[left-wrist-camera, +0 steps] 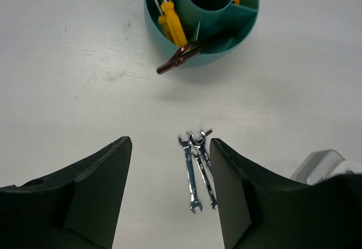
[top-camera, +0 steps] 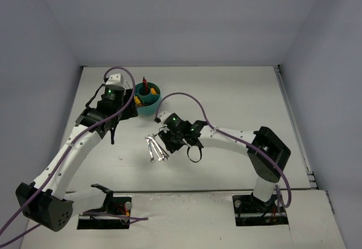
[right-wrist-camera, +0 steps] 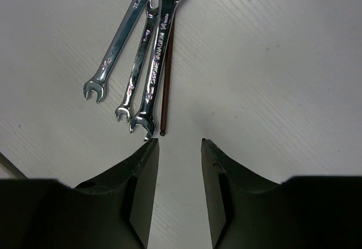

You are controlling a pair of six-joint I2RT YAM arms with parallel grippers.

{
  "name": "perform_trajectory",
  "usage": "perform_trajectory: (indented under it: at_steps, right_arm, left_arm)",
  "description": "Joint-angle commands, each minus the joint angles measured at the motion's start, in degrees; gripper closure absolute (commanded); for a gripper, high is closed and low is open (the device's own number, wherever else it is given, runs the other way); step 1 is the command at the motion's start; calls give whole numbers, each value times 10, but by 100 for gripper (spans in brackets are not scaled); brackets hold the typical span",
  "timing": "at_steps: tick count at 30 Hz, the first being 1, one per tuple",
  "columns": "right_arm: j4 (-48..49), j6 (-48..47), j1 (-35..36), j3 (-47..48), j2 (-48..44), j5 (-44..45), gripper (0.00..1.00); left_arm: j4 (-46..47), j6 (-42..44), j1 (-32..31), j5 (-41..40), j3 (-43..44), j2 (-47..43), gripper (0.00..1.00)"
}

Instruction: Sort the tools into containers

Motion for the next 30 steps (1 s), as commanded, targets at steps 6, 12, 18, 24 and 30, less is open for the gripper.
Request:
perform_trajectory:
  at_steps: [6,12,18,24,30]
  right_arm:
    - [11,-14,38,72,72,8,68]
    - [11,-4,39,77,87,46,74]
    - [11,-5,40,75,52,47,74]
    - [6,-8,40,78,56,55,77]
    - [6,-14,39,84,83,57,77]
  left_arm:
    - [-37,17,9,16,-4,-21,42]
    - [-43,17,10,38,-6,-23,41]
    - [-43,18,10,41,-9,-28,41]
    - [-41,18,10,51,-7,-12,41]
    - [-41,24,10,49,6,-4,41]
